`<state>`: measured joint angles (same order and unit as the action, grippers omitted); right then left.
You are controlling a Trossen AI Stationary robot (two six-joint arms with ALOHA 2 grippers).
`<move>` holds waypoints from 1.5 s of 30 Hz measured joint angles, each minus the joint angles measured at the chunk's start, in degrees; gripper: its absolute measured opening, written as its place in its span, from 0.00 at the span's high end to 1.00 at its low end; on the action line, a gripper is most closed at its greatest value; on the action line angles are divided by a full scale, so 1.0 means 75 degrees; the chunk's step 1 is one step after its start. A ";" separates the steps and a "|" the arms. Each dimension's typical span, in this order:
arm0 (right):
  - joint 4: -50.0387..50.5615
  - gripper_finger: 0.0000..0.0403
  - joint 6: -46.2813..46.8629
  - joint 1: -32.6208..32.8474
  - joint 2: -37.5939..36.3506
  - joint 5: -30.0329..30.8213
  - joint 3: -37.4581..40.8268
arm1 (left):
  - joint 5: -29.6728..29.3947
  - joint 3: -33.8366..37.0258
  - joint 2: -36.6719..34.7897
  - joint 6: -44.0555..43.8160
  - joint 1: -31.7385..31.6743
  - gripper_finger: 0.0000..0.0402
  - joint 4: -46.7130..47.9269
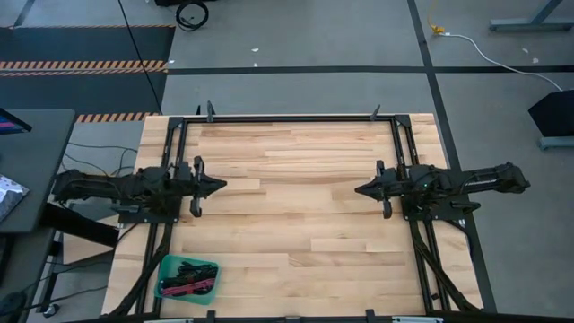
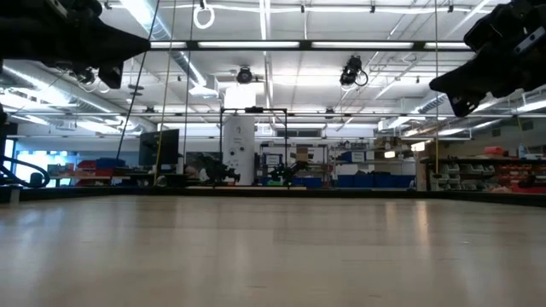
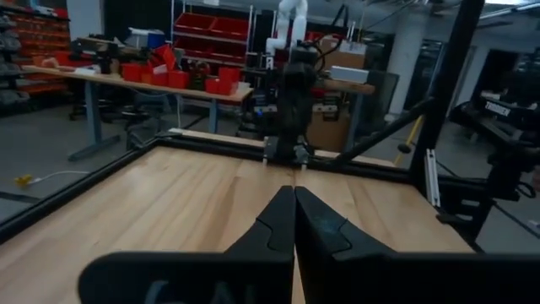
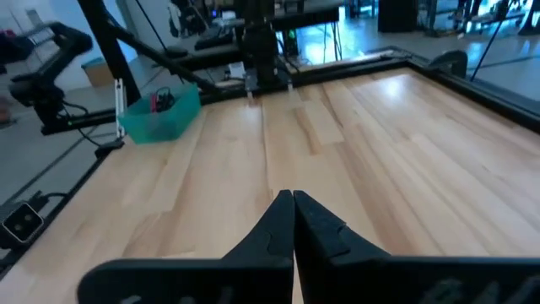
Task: Pick and place USB-C Cables
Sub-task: Move the green bin to the center of the table
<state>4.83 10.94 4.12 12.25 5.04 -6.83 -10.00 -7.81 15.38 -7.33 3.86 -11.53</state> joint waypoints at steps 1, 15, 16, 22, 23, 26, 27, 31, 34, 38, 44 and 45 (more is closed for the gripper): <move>0.0082 0.99 0.0000 0.0000 -0.0154 0.0000 0.0000 | -0.0107 0.0000 -0.0068 0.0000 0.0091 0.99 0.0094; 0.0433 1.00 0.0005 -0.0023 -0.1413 0.0021 0.0425 | -0.1885 0.0966 -0.0349 -0.0135 0.1236 0.99 -0.0452; 0.0429 1.00 -0.0049 -0.0026 -0.1412 0.0045 0.0425 | -0.1979 0.0970 -0.0379 -0.0140 0.1218 0.99 -0.0629; 0.0405 1.00 -0.0227 -0.0027 -0.1393 0.0126 0.0428 | -0.1655 0.0950 -0.0424 0.0111 0.1279 0.99 -0.1235; 0.0396 0.99 -0.0248 -0.0029 -0.1393 0.0122 0.0430 | -0.1635 0.0945 -0.0415 0.0114 0.1278 0.99 -0.1282; 0.0045 0.99 -0.0363 -0.0010 -0.1357 -0.0190 0.0440 | -0.1635 0.0944 -0.0407 0.0130 0.1296 0.99 -0.1246; -0.0233 0.99 -0.0505 0.0018 -0.1325 -0.0478 0.0440 | -0.1636 0.0944 -0.0409 0.0149 0.1296 0.99 -0.1234; -0.1448 0.99 -0.1082 0.0199 -0.0983 -0.1084 0.0440 | -0.1635 0.0944 -0.0409 0.0423 0.1296 0.98 -0.1125; -0.2159 0.99 -0.1390 0.0293 -0.0531 -0.1017 0.0440 | -0.1635 0.0944 -0.0406 0.0472 0.1294 0.97 -0.1099; -0.3110 0.99 -0.1601 0.0362 0.0427 -0.1020 0.0246 | -0.1635 0.0944 -0.0406 0.0472 0.1293 0.94 -0.1084; -0.3807 0.99 -0.2442 0.0550 0.3000 -0.1100 -0.1251 | -0.1635 0.0944 -0.0406 0.0473 0.1293 0.93 -0.1085; -0.3863 0.99 -0.2586 0.0585 0.3500 -0.1201 -0.1637 | -0.1635 0.0944 -0.0406 0.0472 0.1293 0.93 -0.1082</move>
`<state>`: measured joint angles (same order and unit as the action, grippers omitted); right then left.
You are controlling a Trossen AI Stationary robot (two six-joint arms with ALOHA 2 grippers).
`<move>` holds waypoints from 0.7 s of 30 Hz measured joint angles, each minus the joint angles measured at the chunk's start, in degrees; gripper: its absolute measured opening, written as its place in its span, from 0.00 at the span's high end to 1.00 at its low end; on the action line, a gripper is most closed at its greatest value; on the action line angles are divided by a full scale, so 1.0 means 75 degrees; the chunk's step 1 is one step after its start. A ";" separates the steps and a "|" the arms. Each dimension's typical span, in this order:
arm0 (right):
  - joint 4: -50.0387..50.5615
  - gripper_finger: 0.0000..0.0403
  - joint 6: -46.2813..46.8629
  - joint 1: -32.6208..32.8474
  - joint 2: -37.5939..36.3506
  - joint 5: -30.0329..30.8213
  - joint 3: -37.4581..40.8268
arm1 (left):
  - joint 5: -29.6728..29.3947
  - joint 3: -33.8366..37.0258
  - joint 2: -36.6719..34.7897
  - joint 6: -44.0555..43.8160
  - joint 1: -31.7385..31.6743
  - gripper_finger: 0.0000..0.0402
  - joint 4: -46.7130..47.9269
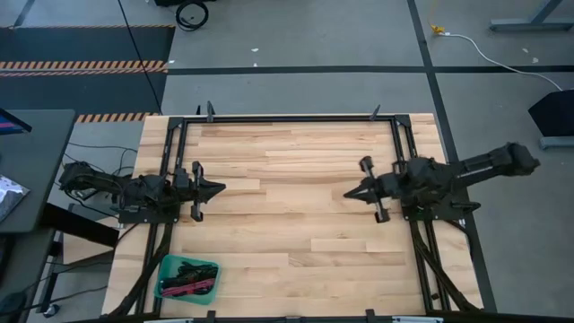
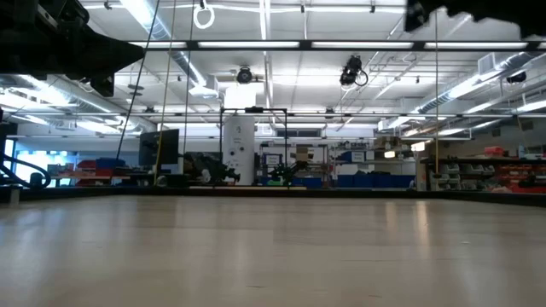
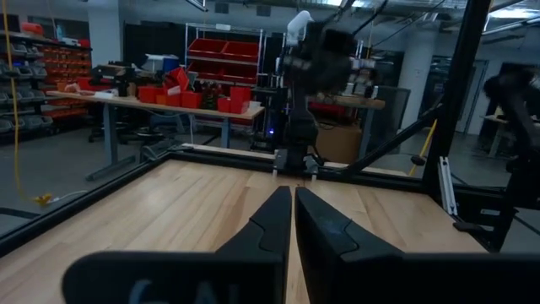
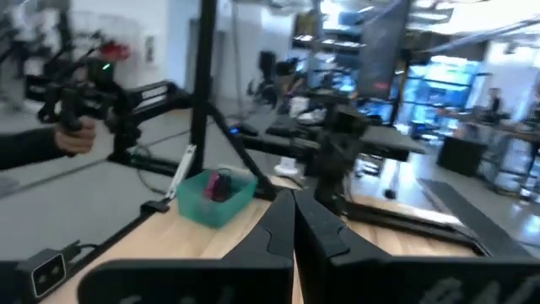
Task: Pick and place USB-C Cables
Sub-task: Move the green bin to the center of the table
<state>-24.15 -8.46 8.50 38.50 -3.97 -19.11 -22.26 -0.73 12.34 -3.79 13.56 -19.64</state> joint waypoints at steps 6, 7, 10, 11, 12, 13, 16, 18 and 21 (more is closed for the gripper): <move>0.0490 0.99 -0.0705 0.0270 0.3370 -0.1168 -0.2467 | 0.0000 0.0000 0.0000 -0.0006 0.0000 0.93 0.0000; 0.0621 0.99 -0.0887 0.0342 0.3934 -0.1394 -0.2911 | 0.0000 0.0000 0.0000 -0.0006 0.0000 0.93 0.0000; 0.0957 0.99 -0.1743 0.0595 0.5504 -0.1965 -0.4239 | 0.0000 0.0000 0.0000 -0.0006 0.0000 0.93 0.0004; 0.1064 0.99 -0.2063 0.0680 0.5989 -0.2100 -0.4683 | 0.0000 0.0000 0.0000 -0.0007 0.0000 0.93 0.0017; 0.1207 0.99 -0.2343 0.0756 0.6449 -0.2208 -0.5102 | 0.0000 0.0000 0.0000 -0.0008 0.0000 0.93 0.0027; 0.1387 0.99 -0.2593 0.0831 0.6898 -0.2277 -0.5551 | 0.0000 0.0000 0.0000 -0.0006 0.0000 0.93 0.0033; 0.2200 0.99 -0.3229 0.0975 0.8010 -0.2290 -0.6846 | 0.0000 0.0000 0.0000 -0.0018 0.0000 0.93 0.0067; 0.2749 0.99 -0.3449 0.1008 0.8663 -0.2291 -0.7612 | 0.0002 0.0000 0.0000 -0.0102 0.0000 0.93 0.0133; 0.3349 0.99 -0.3507 0.1012 0.9466 -0.2291 -0.8520 | 0.0003 0.0000 0.0003 -0.0222 0.0000 0.93 0.0281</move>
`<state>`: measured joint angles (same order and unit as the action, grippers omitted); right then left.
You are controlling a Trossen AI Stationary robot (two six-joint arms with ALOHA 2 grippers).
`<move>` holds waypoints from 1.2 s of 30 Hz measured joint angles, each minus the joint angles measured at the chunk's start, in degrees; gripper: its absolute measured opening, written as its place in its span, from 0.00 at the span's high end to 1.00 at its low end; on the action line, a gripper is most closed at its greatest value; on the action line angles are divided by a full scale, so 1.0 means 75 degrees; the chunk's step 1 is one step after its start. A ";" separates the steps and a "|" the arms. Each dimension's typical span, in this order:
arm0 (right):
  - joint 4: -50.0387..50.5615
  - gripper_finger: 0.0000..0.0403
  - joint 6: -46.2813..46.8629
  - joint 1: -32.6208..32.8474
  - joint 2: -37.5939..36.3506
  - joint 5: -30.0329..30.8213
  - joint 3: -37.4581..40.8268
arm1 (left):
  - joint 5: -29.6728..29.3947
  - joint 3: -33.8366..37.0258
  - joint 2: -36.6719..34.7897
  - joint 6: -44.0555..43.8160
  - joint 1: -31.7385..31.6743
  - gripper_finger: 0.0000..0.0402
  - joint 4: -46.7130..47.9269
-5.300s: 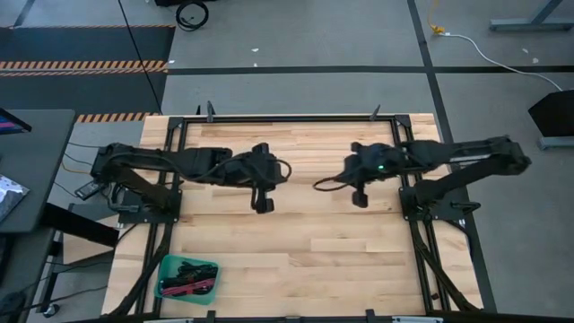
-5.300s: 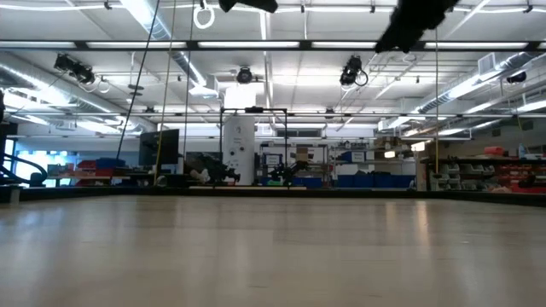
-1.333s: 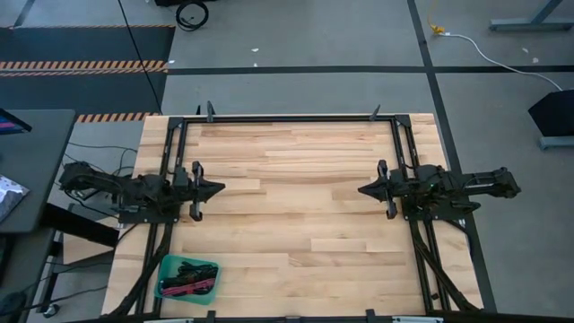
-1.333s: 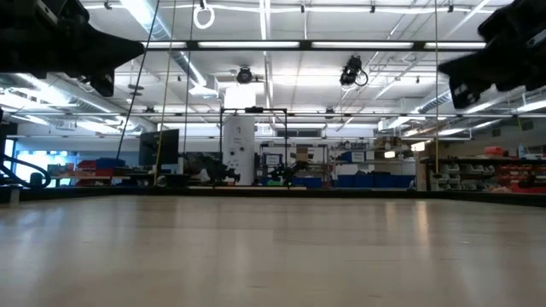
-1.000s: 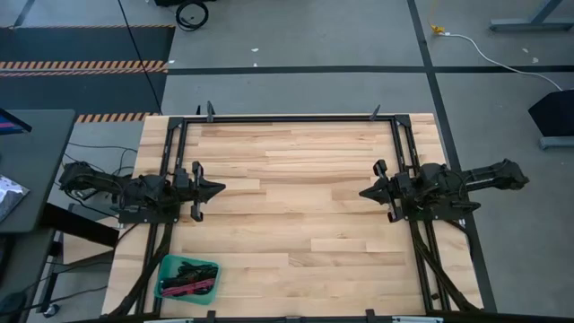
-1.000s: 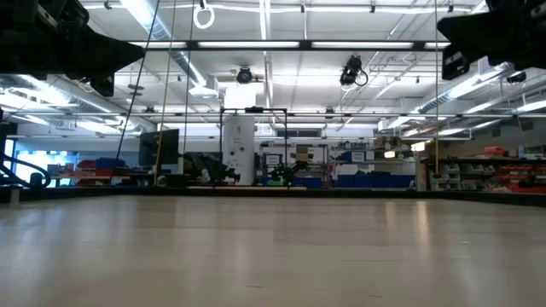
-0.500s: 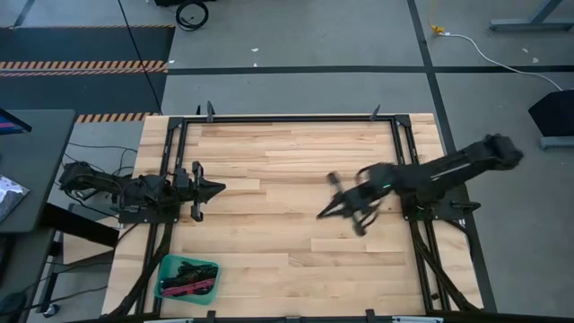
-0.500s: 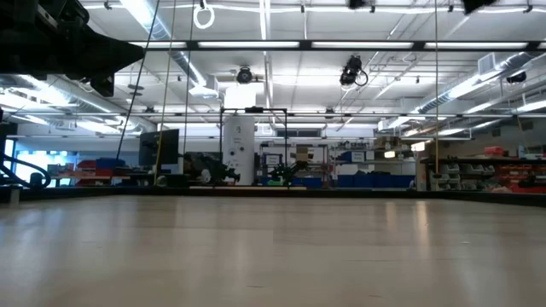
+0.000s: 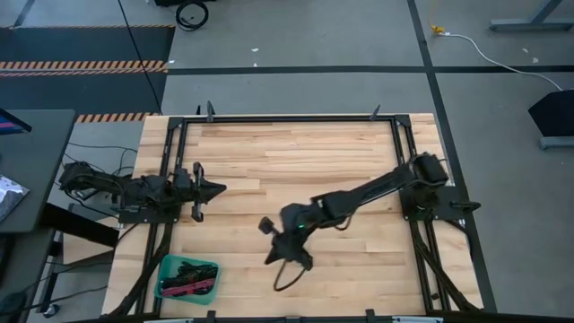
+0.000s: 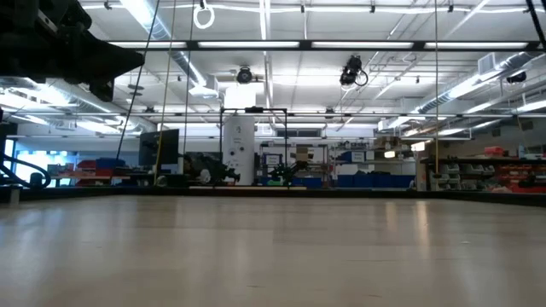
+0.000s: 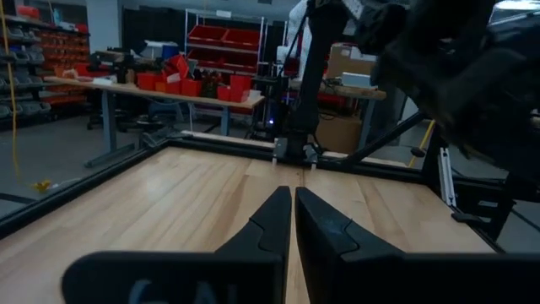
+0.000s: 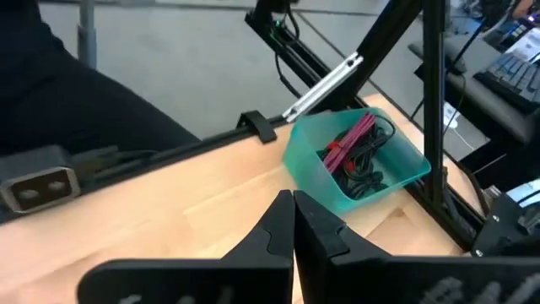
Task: Pick and place USB-C Cables
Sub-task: Move the green bin to the center of the table
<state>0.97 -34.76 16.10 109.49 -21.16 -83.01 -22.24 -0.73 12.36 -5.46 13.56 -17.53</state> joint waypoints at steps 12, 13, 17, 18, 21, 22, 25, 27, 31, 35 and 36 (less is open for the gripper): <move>0.2055 0.99 0.0087 -0.0006 0.0556 0.0882 -0.0937 | 0.0000 -0.0191 0.0003 -0.1249 0.0023 0.93 0.0178; 0.2442 0.99 0.0228 -0.0013 0.0402 0.0963 -0.0940 | -0.0004 -0.0451 0.0003 -0.1153 0.0061 0.93 0.0371; 0.3986 0.99 0.0871 -0.0131 -0.0365 0.1187 -0.0860 | -0.0268 -0.2109 0.0673 -0.0954 0.0359 0.96 0.2049; 0.4372 0.99 0.1084 -0.0165 -0.0568 0.1388 -0.0810 | -0.0332 -0.2561 0.1057 -0.1002 0.0443 0.97 0.2653; 0.5426 1.00 0.1735 -0.0249 -0.1258 0.2314 -0.0460 | -0.0356 -0.3991 0.2521 -0.1470 0.0599 0.98 0.4328; 0.5721 1.00 0.1955 -0.0275 -0.1499 0.2601 -0.0264 | -0.0345 -0.4468 0.3081 -0.1678 0.0644 0.99 0.4949; 0.6554 1.00 0.2623 -0.0355 -0.2207 0.3033 0.0450 | 0.0152 -0.5650 0.4862 -0.2244 0.0831 0.98 0.6762; 0.6834 1.00 0.3128 -0.0343 -0.2715 0.3048 0.1051 | 0.0893 -0.6285 0.6038 -0.2559 0.1079 0.98 0.7706; 0.6840 0.99 0.4066 -0.0064 -0.3685 0.3079 0.2247 | 0.2573 -0.7272 0.8105 -0.3137 0.1843 0.98 0.9323; 0.6696 0.99 0.4739 0.0300 -0.4392 0.3153 0.3006 | 0.3305 -0.8295 0.9710 -0.3479 0.2594 0.98 1.0946; 0.6599 0.99 0.4859 0.0380 -0.4530 0.3243 0.3125 | 0.3308 -0.8583 1.0020 -0.3533 0.2755 0.98 1.1413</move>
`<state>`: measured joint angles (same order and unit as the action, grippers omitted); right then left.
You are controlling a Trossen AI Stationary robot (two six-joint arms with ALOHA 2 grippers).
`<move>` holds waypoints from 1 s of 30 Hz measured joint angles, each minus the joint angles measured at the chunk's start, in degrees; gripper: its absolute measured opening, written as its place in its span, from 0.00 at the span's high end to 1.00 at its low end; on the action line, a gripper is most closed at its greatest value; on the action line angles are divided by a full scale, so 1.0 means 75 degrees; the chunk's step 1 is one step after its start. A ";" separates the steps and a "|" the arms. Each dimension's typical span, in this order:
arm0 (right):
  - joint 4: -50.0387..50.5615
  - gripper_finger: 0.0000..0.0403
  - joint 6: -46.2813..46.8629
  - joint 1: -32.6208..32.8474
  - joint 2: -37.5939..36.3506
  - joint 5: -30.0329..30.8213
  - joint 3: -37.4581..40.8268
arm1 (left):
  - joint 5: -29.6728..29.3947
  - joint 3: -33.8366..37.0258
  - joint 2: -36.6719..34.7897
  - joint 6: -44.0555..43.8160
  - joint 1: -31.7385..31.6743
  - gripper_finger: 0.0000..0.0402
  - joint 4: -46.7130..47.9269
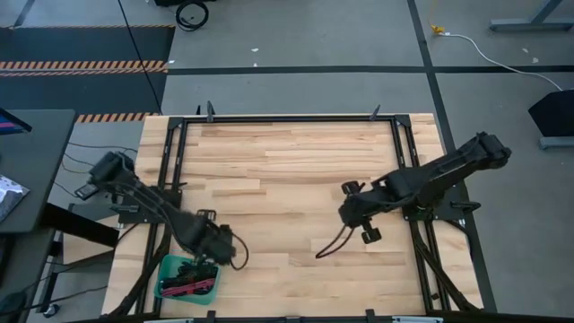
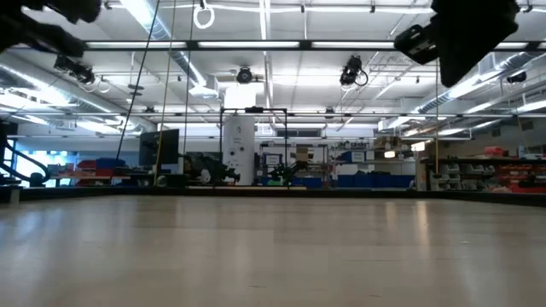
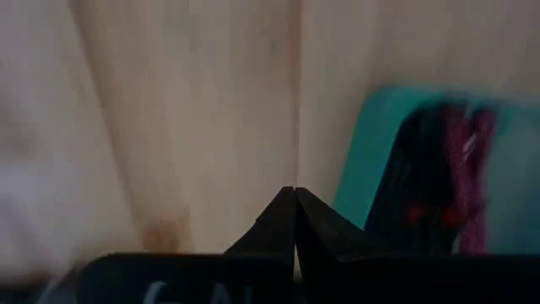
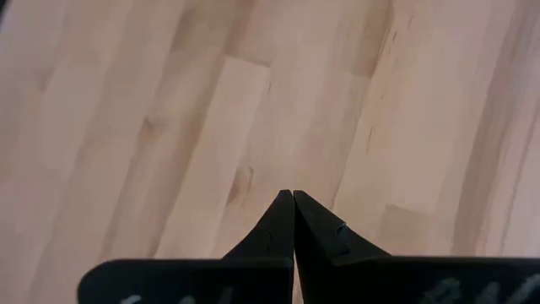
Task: Pick and place USB-C Cables
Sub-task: Move the green bin to the center of the table
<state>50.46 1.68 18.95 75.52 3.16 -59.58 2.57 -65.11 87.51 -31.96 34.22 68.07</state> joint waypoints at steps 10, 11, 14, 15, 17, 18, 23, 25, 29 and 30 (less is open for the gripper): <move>-0.0575 0.99 0.0511 0.0575 -0.0486 0.0043 0.0216 | -0.0446 -0.1159 0.0719 -0.0825 0.0487 0.94 0.0511; -0.0574 0.99 0.0564 0.0601 -0.0486 0.0043 0.0216 | -0.0441 -0.1159 0.0719 -0.1050 0.0542 0.93 0.0535; -0.0588 0.99 0.0673 0.0654 -0.0469 0.0038 0.0216 | -0.0093 -0.1060 0.0717 -0.1543 0.0807 0.85 0.0456; -0.0608 0.99 0.0710 0.0668 -0.0459 0.0038 0.0216 | 0.0030 -0.1010 0.0719 -0.1699 0.0911 0.82 0.0385; -0.0687 0.99 0.0765 0.0693 -0.0456 0.0039 0.0216 | 0.0092 -0.0979 0.0721 -0.1957 0.1151 0.74 0.0404; -0.0768 0.99 0.0769 0.0707 -0.0456 0.0037 0.0216 | 0.0080 -0.0973 0.0719 -0.2091 0.1260 0.70 0.0417; -0.0948 0.99 0.0786 0.0798 -0.0456 0.0034 0.0216 | -0.0257 -0.0970 0.0719 -0.2495 0.1577 0.49 0.0320; -0.0953 0.99 0.0840 0.0831 -0.0456 0.0031 0.0216 | -0.0465 -0.0967 0.0719 -0.2513 0.1623 0.44 0.0327; -0.0956 0.99 0.1107 0.0939 -0.0456 0.0031 0.0216 | -0.0547 -0.0623 0.0732 -0.2669 0.1672 0.39 0.0206; -0.0957 0.99 0.1169 0.0975 -0.0456 0.0031 0.0216 | -0.0437 -0.0437 0.0734 -0.2705 0.1672 0.39 0.0159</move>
<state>43.28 10.44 26.26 72.10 3.39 -57.95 -0.71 -68.38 93.01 -52.25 46.76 69.26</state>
